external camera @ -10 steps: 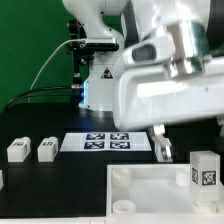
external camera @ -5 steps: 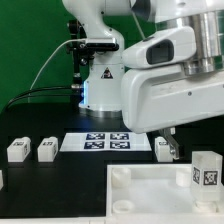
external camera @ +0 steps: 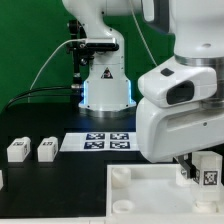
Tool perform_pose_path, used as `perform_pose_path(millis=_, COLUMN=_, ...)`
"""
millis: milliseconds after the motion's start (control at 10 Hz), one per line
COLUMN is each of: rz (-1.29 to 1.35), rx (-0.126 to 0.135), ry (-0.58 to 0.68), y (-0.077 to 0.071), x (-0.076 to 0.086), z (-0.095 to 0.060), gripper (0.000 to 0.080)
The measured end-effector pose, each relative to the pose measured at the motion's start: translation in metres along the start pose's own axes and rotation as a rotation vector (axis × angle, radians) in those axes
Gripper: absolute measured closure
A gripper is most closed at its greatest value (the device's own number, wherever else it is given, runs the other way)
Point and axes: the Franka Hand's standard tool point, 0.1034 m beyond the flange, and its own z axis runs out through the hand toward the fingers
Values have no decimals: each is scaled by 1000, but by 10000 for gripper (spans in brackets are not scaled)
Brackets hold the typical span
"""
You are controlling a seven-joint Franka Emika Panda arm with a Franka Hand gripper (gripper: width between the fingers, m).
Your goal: Assemble one leg
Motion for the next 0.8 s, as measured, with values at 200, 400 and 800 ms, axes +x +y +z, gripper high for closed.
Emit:
perform_pose_path(millis=200, rz=-7, rx=-2, ry=10, y=-5, x=-7, z=20, gripper=150)
perform_pose_path(millis=400, rz=-12, rx=-3, ry=8, y=-4, x=-9, z=20, gripper=150)
perform_pose_path(millis=800, rz=-26, rx=-8, ry=28, y=-4, x=-8, z=10, gripper=150)
